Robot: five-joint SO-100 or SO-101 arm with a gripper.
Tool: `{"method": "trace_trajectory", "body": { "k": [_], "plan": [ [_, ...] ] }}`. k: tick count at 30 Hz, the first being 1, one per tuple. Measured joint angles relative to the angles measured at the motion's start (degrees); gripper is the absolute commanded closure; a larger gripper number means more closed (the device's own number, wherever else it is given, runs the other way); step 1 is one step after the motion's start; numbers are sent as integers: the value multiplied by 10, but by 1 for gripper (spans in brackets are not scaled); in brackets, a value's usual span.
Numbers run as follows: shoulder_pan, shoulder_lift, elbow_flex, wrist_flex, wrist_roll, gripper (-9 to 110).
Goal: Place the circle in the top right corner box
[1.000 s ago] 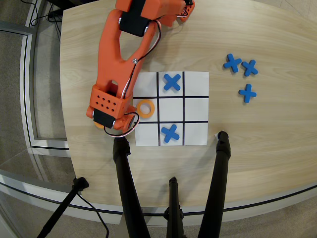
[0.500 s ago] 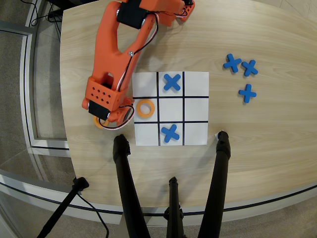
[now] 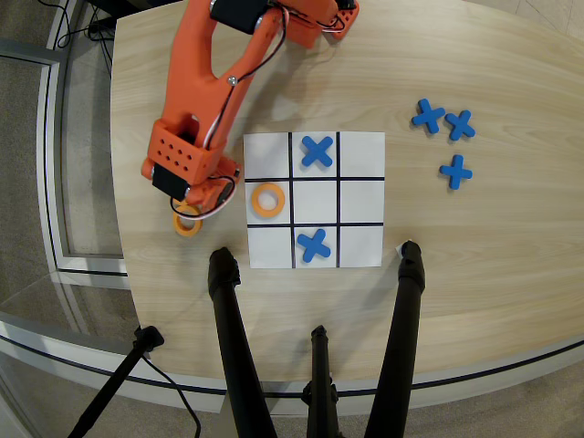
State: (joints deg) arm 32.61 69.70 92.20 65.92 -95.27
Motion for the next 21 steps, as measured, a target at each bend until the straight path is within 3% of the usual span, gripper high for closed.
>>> {"method": "trace_trajectory", "body": {
  "k": [21],
  "plan": [
    [178, 79, 133, -60, -163, 93]
  ]
}}
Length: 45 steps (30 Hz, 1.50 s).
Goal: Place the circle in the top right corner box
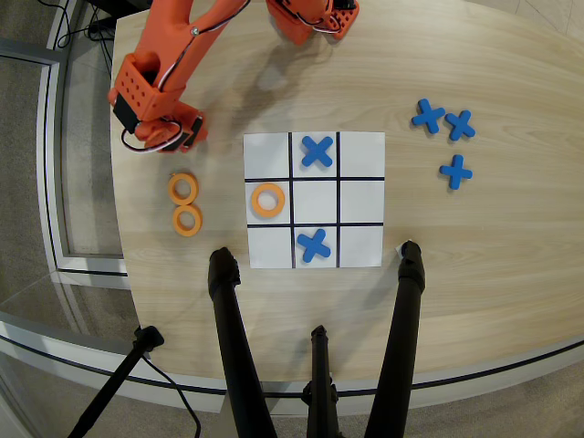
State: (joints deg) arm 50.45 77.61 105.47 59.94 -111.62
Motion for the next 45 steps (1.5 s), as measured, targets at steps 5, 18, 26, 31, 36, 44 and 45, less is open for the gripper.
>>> {"method": "trace_trajectory", "body": {
  "k": [5, 18, 26, 31, 36, 44, 45],
  "plan": [
    [9, 0, 1, -4, -2, 99],
    [29, 2, -8, 5, -1, 102],
    [-41, 94, -158, 279, 23, 102],
    [-192, 142, -221, 336, 149, 102],
    [-362, 120, -301, 306, 300, 102],
    [-445, -119, -567, 279, 413, 102],
    [-448, -153, -602, 276, 415, 102]
  ]
}}
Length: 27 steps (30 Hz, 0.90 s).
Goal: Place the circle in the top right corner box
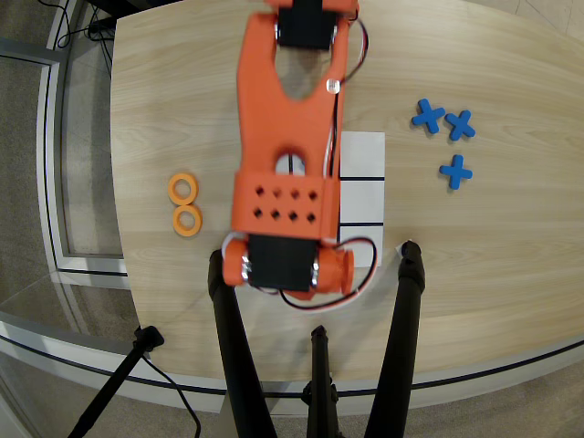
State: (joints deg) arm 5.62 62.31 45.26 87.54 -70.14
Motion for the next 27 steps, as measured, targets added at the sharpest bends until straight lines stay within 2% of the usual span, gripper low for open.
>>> {"method": "trace_trajectory", "body": {
  "k": [10, 27],
  "plan": [
    [1, -242, -194, -36, 16, 102],
    [18, -314, -236, -46, 15, 102]
  ]
}}
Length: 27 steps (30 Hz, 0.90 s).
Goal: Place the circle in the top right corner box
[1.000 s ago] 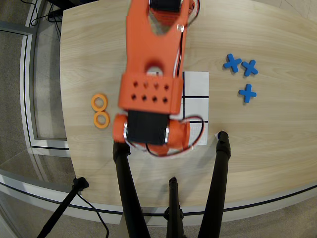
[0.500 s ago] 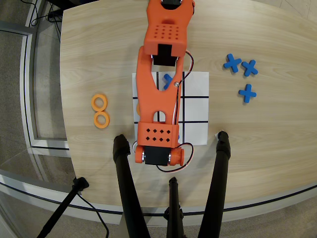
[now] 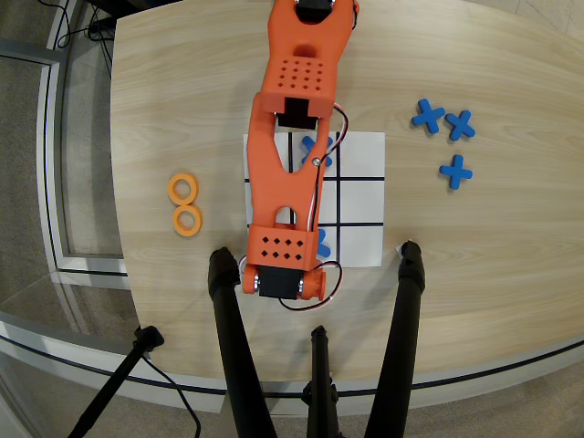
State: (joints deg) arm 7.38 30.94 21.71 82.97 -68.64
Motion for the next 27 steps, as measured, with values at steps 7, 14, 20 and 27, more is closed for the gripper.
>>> {"method": "trace_trajectory", "body": {
  "k": [7, 14, 20, 27],
  "plan": [
    [1, -29, -27, 0, -3, 102],
    [4, -38, -44, 3, -5, 102],
    [4, -38, -45, 16, -5, 102],
    [4, -39, -50, 19, -12, 100]
  ]
}}
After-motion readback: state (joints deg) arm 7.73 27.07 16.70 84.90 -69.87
